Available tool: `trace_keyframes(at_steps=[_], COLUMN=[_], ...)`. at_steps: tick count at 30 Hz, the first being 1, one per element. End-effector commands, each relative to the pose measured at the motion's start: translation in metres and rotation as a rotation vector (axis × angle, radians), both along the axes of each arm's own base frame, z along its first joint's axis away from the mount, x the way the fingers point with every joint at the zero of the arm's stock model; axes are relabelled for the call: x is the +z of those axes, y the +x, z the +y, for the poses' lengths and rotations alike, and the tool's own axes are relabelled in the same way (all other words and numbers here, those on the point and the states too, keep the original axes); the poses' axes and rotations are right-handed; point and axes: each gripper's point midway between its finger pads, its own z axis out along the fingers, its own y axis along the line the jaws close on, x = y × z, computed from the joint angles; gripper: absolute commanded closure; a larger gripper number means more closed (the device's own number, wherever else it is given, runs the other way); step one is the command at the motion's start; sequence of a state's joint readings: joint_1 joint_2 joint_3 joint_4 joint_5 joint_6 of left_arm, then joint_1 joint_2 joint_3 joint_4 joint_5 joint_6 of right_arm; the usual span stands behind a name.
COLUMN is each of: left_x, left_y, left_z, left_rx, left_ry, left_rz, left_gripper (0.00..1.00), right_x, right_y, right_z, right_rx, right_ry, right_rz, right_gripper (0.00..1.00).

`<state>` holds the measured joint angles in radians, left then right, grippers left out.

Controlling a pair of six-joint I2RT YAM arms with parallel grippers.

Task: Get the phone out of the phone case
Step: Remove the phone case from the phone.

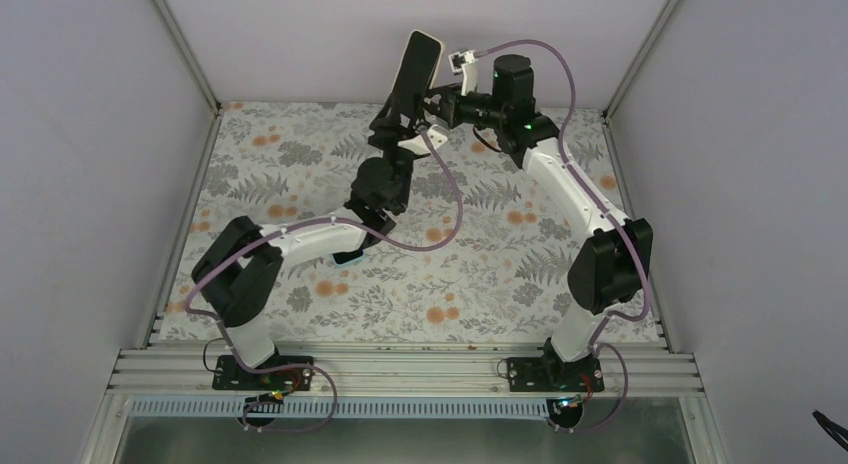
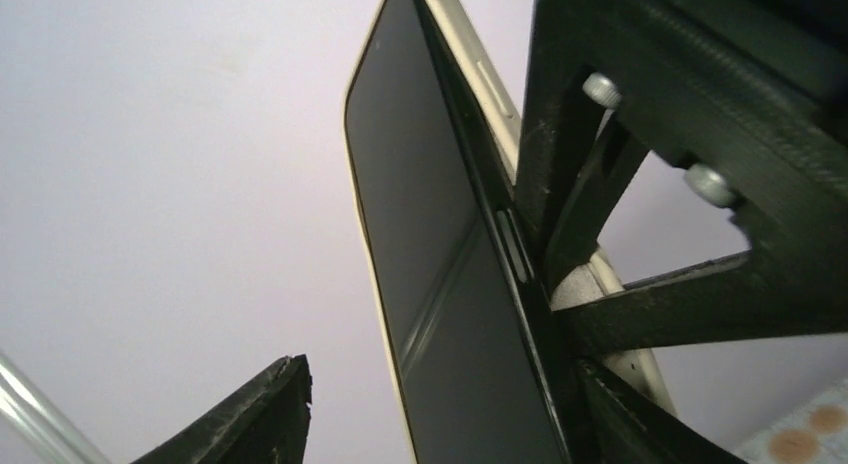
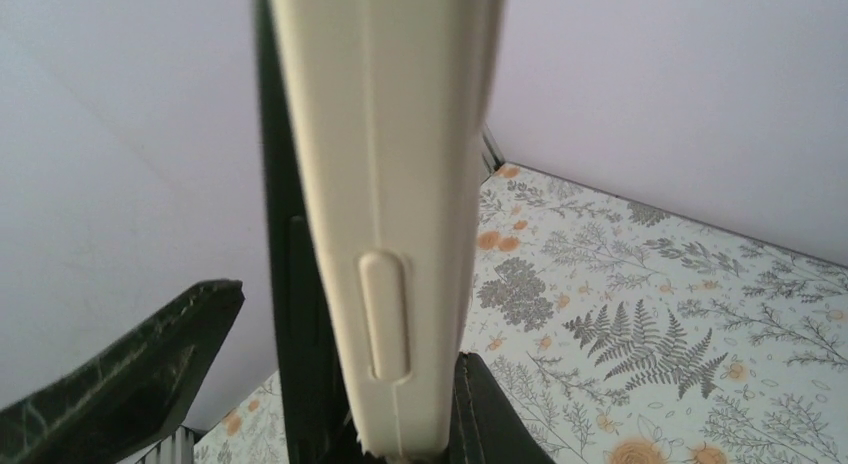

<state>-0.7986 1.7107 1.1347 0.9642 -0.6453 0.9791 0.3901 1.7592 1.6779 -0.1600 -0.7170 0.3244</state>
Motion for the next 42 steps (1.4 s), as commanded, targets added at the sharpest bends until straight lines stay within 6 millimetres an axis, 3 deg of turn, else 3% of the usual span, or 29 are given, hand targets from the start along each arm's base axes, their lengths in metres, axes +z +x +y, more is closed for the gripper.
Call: trace_keyframes(at_steps=[1, 6, 11, 14, 24, 29, 35, 39, 42], left_x=[0.037, 0.039, 0.041, 0.043, 0.045, 0.052, 0.065, 0.069, 0.065], left_y=[-0.008, -0.008, -0.008, -0.008, -0.017, -0.034, -0.058, -0.065, -0.070], left_z=[0.042, 0.043, 0.043, 0.040, 0.030, 0.018, -0.001, 0.001, 0.008], left_rx=[0.190, 0.213, 0.236, 0.235, 0.214, 0.168, 0.005, -0.056, -0.053], left_ry=[-0.120, -0.117, -0.095, -0.095, -0.083, -0.072, -0.065, -0.048, -0.006], left_rz=[-0.163, -0.188, -0.204, -0.211, -0.218, -0.242, -0.148, -0.064, -0.041], left_gripper=[0.40, 0.43, 0.66, 0.83, 0.98, 0.98, 0.98, 0.98, 0.98], right_x=[0.035, 0.029, 0.033, 0.031, 0.023, 0.002, -0.045, -0.075, -0.089], right_y=[-0.046, -0.061, -0.071, -0.070, -0.050, -0.003, 0.050, 0.059, 0.047], right_z=[0.002, 0.000, -0.001, -0.001, -0.010, -0.035, -0.093, -0.125, -0.130], right_rx=[0.166, 0.273, 0.319, 0.311, 0.201, -0.065, -0.431, -0.514, -0.455], right_ry=[0.057, 0.076, 0.080, 0.075, 0.042, -0.098, -0.398, -0.521, -0.510], right_rz=[-0.056, -0.017, -0.018, -0.012, -0.015, -0.052, -0.105, -0.055, -0.022], right_gripper=[0.97, 0.97, 0.97, 0.97, 0.97, 0.97, 0.97, 0.97, 0.97])
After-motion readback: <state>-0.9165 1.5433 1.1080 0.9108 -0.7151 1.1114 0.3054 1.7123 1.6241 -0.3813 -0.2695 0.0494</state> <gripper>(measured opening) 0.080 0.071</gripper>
